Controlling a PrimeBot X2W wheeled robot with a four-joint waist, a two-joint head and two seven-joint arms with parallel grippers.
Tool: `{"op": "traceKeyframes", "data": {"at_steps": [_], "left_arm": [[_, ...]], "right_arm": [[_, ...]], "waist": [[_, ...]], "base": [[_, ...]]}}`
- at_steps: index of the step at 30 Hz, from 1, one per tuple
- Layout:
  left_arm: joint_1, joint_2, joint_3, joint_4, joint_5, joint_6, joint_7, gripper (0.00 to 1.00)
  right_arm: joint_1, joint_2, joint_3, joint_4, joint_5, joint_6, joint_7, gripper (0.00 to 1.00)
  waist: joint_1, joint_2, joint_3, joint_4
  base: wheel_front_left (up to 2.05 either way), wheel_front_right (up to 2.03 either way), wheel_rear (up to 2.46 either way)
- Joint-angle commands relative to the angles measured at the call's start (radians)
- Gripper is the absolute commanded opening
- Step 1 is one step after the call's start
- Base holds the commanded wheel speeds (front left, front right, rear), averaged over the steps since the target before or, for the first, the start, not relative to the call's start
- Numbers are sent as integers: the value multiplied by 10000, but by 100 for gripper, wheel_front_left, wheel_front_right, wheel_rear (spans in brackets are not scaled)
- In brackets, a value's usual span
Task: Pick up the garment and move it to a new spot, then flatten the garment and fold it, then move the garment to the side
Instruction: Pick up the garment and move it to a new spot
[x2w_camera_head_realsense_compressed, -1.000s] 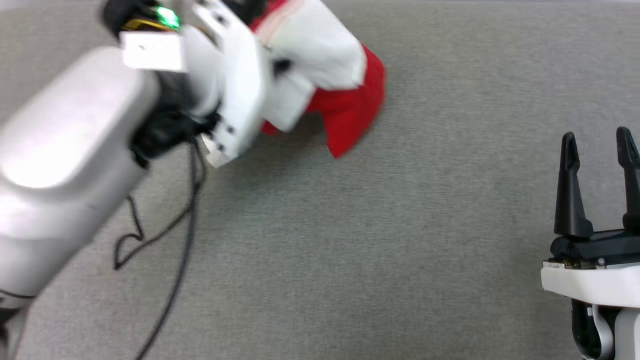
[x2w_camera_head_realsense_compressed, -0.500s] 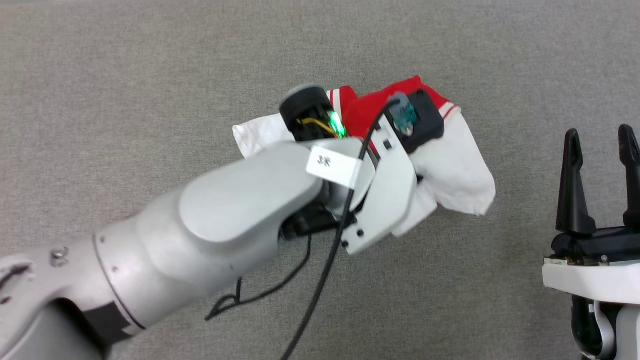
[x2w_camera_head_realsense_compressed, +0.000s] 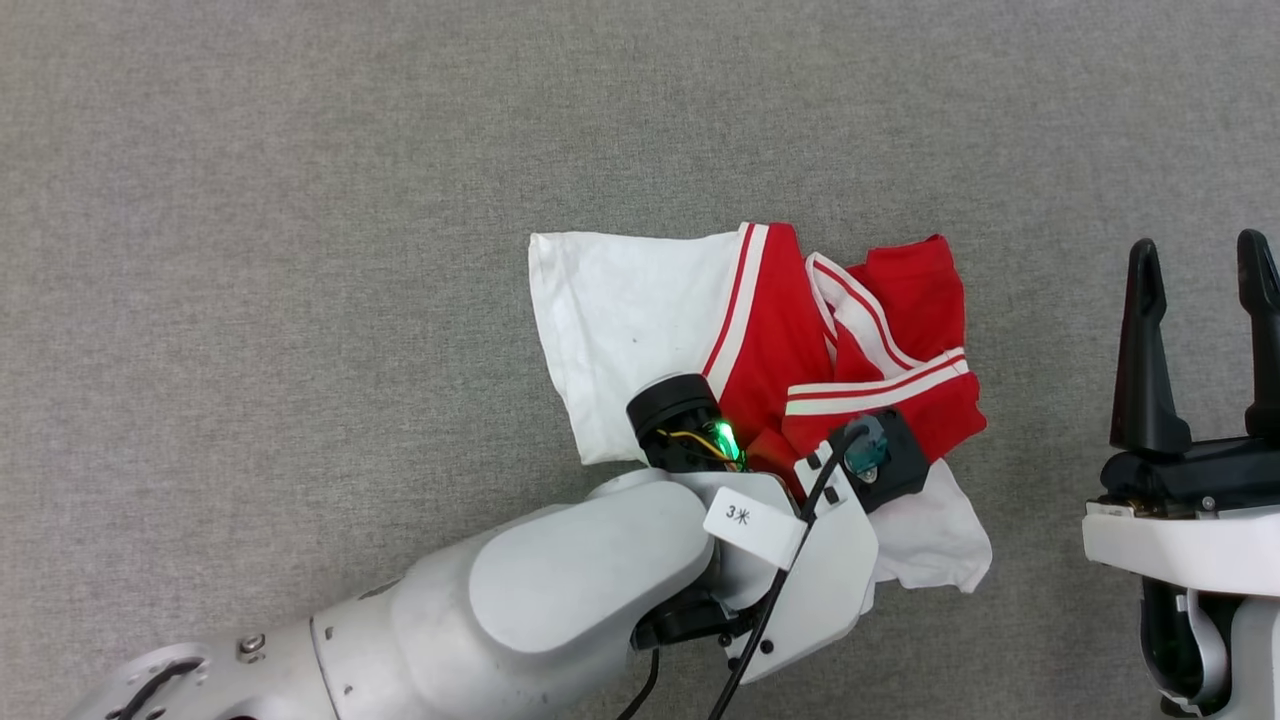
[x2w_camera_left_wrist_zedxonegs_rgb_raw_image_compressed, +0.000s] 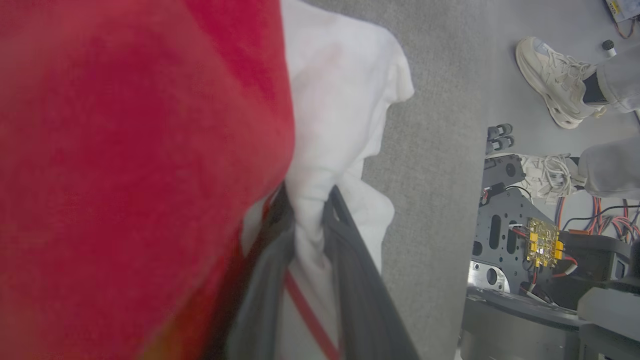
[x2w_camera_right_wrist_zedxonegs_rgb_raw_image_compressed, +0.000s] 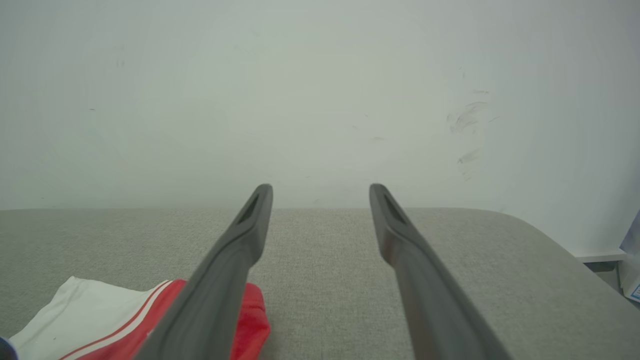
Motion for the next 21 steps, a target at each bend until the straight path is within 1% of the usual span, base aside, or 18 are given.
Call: {"op": "traceKeyframes", "data": {"at_steps": [1,2,3,8,12,15,18,21], "left_arm": [[292,-5,-85,142,182,-3,-44,0],[286,-38,-82,202,273,-3,-229,15],[277,-96,-70,251,341,-3,-476,100],[158,-284,-37,230,445,-3,-1914,100],[72,-268,-39,287,134,-3,-3667,100],[143,-155,245,553,277,37,-4921,100],[427,-73,654,881,602,506,-6122,100],[727,63,1043,1138,819,1079,-7124,100]], "right_arm": [[-104,26,5,38,2,-7,-24,100],[-67,26,-7,57,-21,-7,-24,100],[-7,26,-29,72,-47,-7,-24,100],[358,26,-119,159,-137,-7,-24,100],[724,26,-212,201,-223,-7,-24,100],[1023,26,-259,225,-306,-7,-24,100],[1287,25,-289,267,-363,-7,-24,100],[1553,25,-290,331,-405,-7,-24,100]], "waist": [[0,0,-47,12],[0,0,-108,33],[0,0,-180,65],[0,0,-791,267],[0,0,-1424,531],[0,0,-1880,761],[0,0,-2269,989],[0,0,-2576,1186]], "base": [[0,0,0],[0,0,0],[0,0,0],[0,0,0],[0,0,0],[0,0,0],[0,0,0],[0,0,0]]}}
